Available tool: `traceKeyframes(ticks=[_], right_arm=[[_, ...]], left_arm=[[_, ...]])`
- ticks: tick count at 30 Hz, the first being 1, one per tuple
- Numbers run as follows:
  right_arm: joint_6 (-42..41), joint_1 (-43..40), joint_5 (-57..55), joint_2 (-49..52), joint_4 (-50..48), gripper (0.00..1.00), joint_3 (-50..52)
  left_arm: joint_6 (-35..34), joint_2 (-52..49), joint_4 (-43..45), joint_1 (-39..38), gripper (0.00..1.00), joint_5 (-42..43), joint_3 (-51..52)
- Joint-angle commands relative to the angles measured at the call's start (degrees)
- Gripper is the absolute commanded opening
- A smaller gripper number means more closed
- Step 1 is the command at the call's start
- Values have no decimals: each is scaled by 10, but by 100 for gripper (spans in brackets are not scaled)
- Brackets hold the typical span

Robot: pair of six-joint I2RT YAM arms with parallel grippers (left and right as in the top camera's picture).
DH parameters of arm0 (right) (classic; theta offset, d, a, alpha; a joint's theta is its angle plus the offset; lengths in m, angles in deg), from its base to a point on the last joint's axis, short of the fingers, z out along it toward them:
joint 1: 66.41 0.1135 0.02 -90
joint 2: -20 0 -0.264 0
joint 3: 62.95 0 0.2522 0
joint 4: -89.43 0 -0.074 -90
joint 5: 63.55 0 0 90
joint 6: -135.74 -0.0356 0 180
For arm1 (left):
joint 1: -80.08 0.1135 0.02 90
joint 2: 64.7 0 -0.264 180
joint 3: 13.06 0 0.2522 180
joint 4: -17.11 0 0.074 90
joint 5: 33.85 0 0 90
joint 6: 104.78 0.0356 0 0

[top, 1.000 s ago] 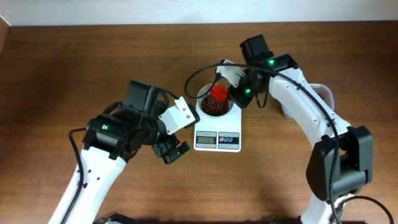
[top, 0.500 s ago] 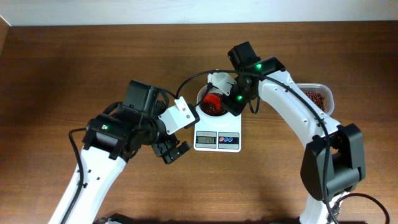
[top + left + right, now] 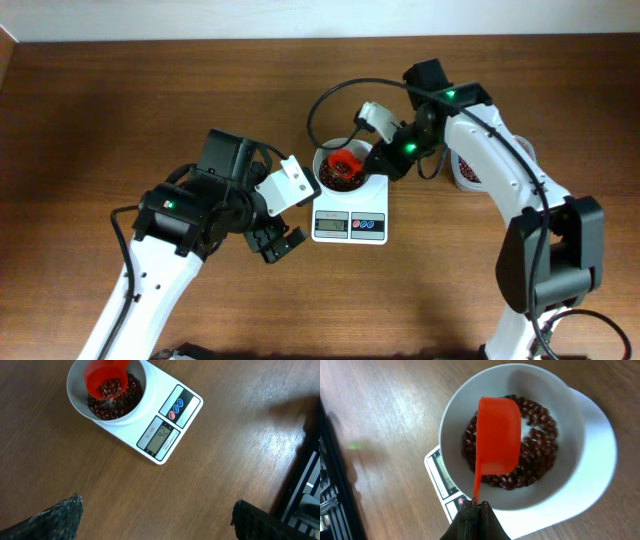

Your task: Scoop and weigh 50g on scale

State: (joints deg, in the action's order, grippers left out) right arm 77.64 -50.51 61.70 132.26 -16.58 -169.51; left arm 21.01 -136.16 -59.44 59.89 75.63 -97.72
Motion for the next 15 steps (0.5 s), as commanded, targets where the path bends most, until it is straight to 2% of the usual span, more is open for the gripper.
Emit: traceKeyframes(ticks=[1, 4, 15], right_arm=[[1, -2, -47, 6, -4, 4, -5], [0, -2, -104, 6, -4, 4, -5], [-13, -23, -108, 6, 0, 4, -5]], left_arm=[[-2, 9, 1, 1, 99, 6, -5], [-2, 9, 1, 1, 99, 6, -5], [-2, 9, 1, 1, 99, 6, -5]])
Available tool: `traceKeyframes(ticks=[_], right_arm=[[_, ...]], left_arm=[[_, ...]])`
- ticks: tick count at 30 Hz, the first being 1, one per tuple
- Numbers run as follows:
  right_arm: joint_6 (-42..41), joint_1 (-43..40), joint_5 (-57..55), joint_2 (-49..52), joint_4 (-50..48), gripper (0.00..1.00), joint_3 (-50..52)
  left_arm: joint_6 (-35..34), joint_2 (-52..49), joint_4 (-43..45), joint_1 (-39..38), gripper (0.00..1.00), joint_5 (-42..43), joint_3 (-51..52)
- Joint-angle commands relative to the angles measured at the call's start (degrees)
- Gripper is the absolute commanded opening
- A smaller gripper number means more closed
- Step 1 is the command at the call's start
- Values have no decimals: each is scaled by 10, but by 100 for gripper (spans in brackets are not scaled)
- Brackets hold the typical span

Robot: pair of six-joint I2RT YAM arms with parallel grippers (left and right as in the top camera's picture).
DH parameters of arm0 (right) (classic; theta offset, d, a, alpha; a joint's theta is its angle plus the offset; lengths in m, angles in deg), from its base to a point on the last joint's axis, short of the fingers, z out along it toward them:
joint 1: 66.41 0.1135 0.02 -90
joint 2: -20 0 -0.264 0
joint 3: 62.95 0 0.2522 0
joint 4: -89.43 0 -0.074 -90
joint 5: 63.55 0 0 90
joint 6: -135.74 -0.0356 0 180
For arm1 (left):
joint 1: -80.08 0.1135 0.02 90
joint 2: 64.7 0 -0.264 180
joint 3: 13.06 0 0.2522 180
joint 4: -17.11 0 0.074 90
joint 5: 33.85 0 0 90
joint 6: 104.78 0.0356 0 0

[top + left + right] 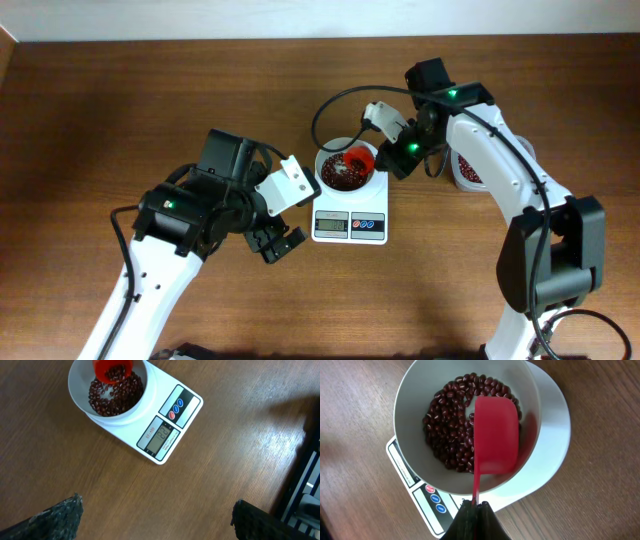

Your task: Scoop and weigh 50g on scale

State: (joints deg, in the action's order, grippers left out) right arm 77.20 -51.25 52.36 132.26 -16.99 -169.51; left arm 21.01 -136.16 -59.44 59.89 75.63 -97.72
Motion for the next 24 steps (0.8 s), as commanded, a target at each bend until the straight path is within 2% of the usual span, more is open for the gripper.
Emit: traceKeyframes(ticks=[1, 9, 13, 16, 18, 20, 22, 24], right_arm=[[-8, -18, -10, 6, 7, 4, -5], [-8, -17, 101, 5, 31, 4, -52], [-8, -17, 43, 5, 49, 4, -60], [-8, -17, 86, 3, 58, 4, -60], [-8, -16, 33, 3, 52, 4, -60], [-3, -17, 104, -2, 62, 4, -62], [-7, -17, 32, -1, 58, 4, -62], [-6, -17, 79, -6, 71, 4, -63]], left_arm=[[-2, 9, 1, 1, 99, 7, -5], [-2, 9, 1, 1, 99, 6, -5], [-2, 9, 1, 1, 99, 6, -5], [-2, 9, 1, 1, 99, 6, -5], [-2, 9, 1, 1, 99, 7, -5], [-2, 9, 1, 1, 99, 6, -5], [-2, 9, 1, 1, 99, 6, -5], [-2, 9, 1, 1, 99, 7, -5]])
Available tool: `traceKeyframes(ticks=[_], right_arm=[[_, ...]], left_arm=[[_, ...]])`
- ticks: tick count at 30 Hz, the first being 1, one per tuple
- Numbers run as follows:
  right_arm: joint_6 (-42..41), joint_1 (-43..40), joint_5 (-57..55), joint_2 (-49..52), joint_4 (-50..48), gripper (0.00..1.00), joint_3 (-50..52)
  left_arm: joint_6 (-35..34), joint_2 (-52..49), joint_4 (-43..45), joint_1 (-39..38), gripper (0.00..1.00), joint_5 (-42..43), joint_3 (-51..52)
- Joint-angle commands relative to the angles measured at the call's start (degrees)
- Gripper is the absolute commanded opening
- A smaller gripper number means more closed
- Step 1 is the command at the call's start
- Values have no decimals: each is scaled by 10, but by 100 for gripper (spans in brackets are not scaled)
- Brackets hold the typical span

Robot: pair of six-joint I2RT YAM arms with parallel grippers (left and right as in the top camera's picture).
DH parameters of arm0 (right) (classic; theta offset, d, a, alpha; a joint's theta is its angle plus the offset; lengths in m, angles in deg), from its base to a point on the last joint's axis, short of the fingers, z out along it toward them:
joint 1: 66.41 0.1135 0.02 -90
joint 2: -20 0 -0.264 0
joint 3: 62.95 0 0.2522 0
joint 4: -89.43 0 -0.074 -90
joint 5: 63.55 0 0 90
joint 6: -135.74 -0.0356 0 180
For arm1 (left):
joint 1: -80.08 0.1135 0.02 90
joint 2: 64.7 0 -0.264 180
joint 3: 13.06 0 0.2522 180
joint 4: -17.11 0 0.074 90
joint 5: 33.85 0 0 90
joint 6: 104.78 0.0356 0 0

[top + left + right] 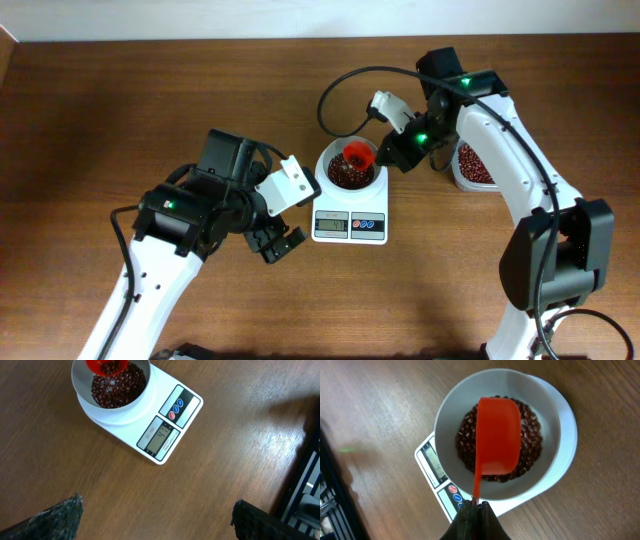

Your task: Scoop and weigh 50g on scale

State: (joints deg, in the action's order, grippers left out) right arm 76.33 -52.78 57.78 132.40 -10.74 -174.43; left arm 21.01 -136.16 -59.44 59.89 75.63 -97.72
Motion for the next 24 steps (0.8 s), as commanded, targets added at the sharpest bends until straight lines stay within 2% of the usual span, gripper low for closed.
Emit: traceKeyframes(ticks=[1, 7, 8, 9, 11, 12, 14, 16, 18, 20, 22, 24], right_arm=[[3, -2, 37, -7, 6, 4, -14], [3, -2, 21, -5, 20, 4, -12], [2, -3, 37, -5, 23, 4, -12], [3, -3, 105, -6, 23, 4, -13], [-12, 1, 43, -4, 6, 4, -12], [-48, 6, -3, -4, 2, 4, -12], [-44, 6, 69, -7, -5, 4, -13], [-68, 7, -28, -4, -13, 4, -12], [-64, 7, 39, -8, -27, 4, -14], [-73, 10, -27, -3, -28, 4, -13], [-68, 10, 47, -10, -25, 4, -15], [-65, 14, -23, -5, -17, 4, -11]], left_arm=[[-2, 9, 1, 1, 99, 6, -5], [-2, 9, 1, 1, 99, 6, -5], [-2, 9, 1, 1, 99, 6, -5], [-2, 9, 1, 1, 99, 6, -5], [-2, 9, 1, 1, 99, 6, -5], [-2, 9, 1, 1, 99, 6, -5], [-2, 9, 1, 1, 99, 7, -5], [-2, 9, 1, 1, 99, 7, -5], [-2, 9, 1, 1, 99, 6, -5], [-2, 9, 1, 1, 99, 6, -5], [-2, 9, 1, 1, 99, 6, -5], [-2, 9, 1, 1, 99, 6, -5]])
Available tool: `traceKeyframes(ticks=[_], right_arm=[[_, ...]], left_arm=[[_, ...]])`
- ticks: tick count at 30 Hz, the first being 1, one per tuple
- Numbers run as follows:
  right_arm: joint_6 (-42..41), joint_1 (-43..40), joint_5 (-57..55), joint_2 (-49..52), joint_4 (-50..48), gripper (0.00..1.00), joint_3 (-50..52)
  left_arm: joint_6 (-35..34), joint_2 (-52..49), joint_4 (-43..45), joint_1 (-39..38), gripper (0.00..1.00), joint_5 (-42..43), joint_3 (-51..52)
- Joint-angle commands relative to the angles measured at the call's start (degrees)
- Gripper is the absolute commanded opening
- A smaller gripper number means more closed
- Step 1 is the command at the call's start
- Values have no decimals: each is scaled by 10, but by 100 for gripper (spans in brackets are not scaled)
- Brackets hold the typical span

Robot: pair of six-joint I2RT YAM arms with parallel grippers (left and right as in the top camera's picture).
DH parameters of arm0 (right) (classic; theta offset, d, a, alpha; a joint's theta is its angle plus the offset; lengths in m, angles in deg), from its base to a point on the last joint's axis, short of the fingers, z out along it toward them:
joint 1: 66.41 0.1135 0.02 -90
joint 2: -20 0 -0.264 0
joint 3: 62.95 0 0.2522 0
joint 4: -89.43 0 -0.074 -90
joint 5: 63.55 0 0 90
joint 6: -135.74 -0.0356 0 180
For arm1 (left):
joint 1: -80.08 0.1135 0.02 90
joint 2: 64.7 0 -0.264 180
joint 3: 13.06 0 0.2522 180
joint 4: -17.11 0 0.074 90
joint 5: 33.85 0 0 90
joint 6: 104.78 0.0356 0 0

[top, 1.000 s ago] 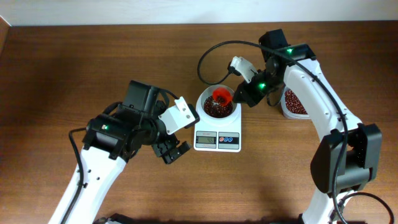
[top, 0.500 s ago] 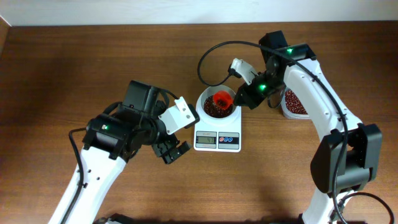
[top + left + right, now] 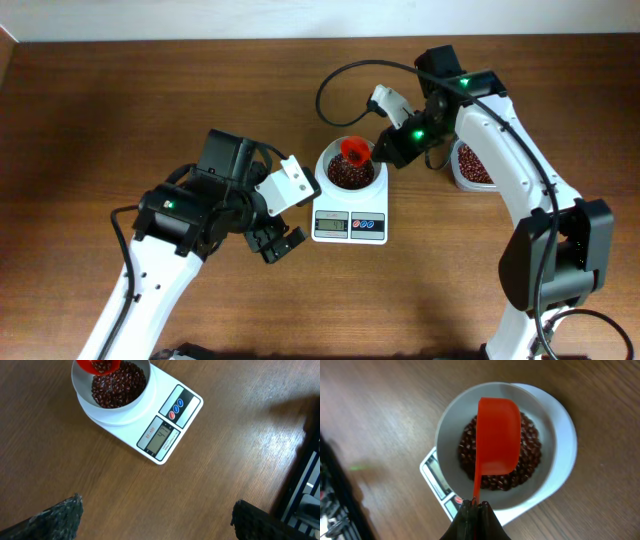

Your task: Scoop and weigh 50g on scale

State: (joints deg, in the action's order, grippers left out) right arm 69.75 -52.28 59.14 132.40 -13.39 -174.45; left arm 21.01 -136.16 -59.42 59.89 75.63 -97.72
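Observation:
A white kitchen scale (image 3: 349,225) sits mid-table with a white bowl (image 3: 349,170) of dark red beans on its platform. My right gripper (image 3: 474,505) is shut on the handle of a red scoop (image 3: 496,435), held over the bowl with its underside toward the wrist camera. In the left wrist view the red scoop (image 3: 98,365) holds a few beans above the white bowl (image 3: 111,391). My left gripper (image 3: 279,243) hangs open over bare wood, left of and below the scale.
A white container of beans (image 3: 470,166) stands right of the scale, behind my right arm. The scale's display (image 3: 160,437) faces the left wrist camera but its digits are unreadable. A black cable (image 3: 340,85) loops above the bowl.
The right gripper has shifted slightly up and left with the scoop, still over the bowl. The left arm has not moved.
The scoop was low in the bowl among the beans with the right gripper shut on its handle. Then it sat at the bowl's right side. Later it was held higher over the bowl, where it still hangs with some beans in it.

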Motion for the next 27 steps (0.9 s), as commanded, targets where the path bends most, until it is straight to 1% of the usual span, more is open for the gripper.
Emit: traceKeyframes(ticks=[1, 2, 3, 4, 5, 6, 7, 8, 9, 10, 11, 12, 13, 14, 15, 16, 17, 18, 19, 21, 23, 27], right_arm=[[1, 9, 22, -9, 16, 4, -11], [1, 8, 24, -11, 11, 4, -11], [-3, 11, -47, -8, 15, 4, -10], [-8, 16, -64, -7, 24, 4, -10], [-4, 16, -4, -11, 20, 4, -10], [-1, 17, -17, -10, 10, 4, -9], [-15, 18, -93, -5, 10, 4, -7], [-30, 19, -85, -7, 12, 4, -9], [-24, 19, -10, -14, 6, 4, -11], [-3, 21, -59, -11, 3, 4, -7], [-10, 24, -120, -7, 9, 4, -5], [-9, 24, -89, -9, 18, 4, -8], [-8, 24, -32, -15, 19, 4, -12], [9, 25, -65, -14, 17, 4, -10], [2, 28, -146, -6, 21, 4, -7], [-10, 29, -119, -9, 24, 4, -13], [-7, 30, -44, -18, 17, 4, -20], [-1, 31, -65, -19, 14, 4, -20], [-14, 33, -158, -14, 14, 4, -20], [-24, 36, -56, -28, -2, 4, -39], [-24, 35, -105, -23, -1, 4, -38], [-24, 35, -70, -23, 5, 4, -38]], left_arm=[[-2, 9, 1, 1, 99, 6, -5], [-2, 9, 1, 1, 99, 6, -5], [-2, 9, 1, 1, 99, 7, -5], [-2, 9, 1, 1, 99, 6, -5], [-2, 9, 1, 1, 99, 6, -5], [-2, 9, 1, 1, 99, 6, -5], [-2, 9, 1, 1, 99, 6, -5], [-2, 9, 1, 1, 99, 6, -5], [-2, 9, 1, 1, 99, 6, -5], [-2, 9, 1, 1, 99, 6, -5], [-2, 9, 1, 1, 99, 6, -5], [-2, 9, 1, 1, 99, 6, -5], [-2, 9, 1, 1, 99, 6, -5], [-2, 9, 1, 1, 99, 6, -5], [-2, 9, 1, 1, 99, 6, -5], [-2, 9, 1, 1, 99, 6, -5], [-2, 9, 1, 1, 99, 7, -5], [-2, 9, 1, 1, 99, 6, -5], [-2, 9, 1, 1, 99, 6, -5], [-2, 9, 1, 1, 99, 6, -5], [-2, 9, 1, 1, 99, 6, -5], [-2, 9, 1, 1, 99, 6, -5]])
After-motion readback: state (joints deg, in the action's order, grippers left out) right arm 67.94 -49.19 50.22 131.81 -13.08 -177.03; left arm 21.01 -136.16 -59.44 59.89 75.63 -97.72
